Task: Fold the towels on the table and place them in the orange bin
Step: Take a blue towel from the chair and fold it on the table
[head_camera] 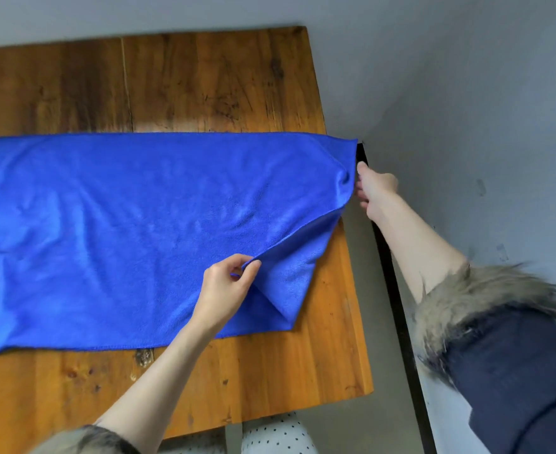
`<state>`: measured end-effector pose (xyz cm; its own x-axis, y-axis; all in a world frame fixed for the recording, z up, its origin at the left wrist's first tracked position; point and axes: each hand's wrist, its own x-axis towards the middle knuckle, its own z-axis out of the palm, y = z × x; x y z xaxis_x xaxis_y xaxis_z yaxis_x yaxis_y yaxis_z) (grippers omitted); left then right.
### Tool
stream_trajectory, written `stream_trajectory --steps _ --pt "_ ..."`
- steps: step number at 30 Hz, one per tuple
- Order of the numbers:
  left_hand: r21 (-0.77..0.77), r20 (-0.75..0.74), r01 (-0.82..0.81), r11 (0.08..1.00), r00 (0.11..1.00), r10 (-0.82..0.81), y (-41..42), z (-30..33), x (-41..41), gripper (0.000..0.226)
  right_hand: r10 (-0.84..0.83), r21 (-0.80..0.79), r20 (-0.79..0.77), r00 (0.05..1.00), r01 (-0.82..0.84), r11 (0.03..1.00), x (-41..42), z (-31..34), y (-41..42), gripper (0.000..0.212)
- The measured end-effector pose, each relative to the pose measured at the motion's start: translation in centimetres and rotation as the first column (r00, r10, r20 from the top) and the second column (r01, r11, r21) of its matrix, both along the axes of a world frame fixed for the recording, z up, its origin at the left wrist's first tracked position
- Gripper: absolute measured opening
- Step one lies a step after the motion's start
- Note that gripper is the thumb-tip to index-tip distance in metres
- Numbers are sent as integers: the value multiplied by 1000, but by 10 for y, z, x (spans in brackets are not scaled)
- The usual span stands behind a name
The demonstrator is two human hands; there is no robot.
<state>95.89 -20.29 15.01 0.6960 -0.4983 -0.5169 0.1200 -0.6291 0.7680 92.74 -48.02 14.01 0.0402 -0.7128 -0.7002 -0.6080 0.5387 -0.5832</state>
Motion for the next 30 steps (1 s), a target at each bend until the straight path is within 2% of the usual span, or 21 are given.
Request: stream_trajectory --steps 3,7,12,15,21,30 --pt "-3 -23 -17 1000 1000 17 4 -1 7 13 51 -32 -7 999 -51 998 12 1 -3 35" --pt "-47 -67 -82 996 995 78 10 4 11 9 105 -34 -24 994 -106 994 24 9 2 8" --pt "-155 -78 -227 962 973 217 32 19 25 14 209 -190 1 978 -205 960 46 32 27 14" --pt "-209 -88 -317 925 948 306 49 28 40 20 318 -250 99 943 -285 925 65 50 64 22" --pt "-391 -161 -464 795 885 437 91 54 79 13 513 -381 189 837 -419 824 111 91 149 21" --pt "-491 -152 -614 618 759 634 207 82 141 11 644 -415 291 707 -513 751 198 142 275 9"
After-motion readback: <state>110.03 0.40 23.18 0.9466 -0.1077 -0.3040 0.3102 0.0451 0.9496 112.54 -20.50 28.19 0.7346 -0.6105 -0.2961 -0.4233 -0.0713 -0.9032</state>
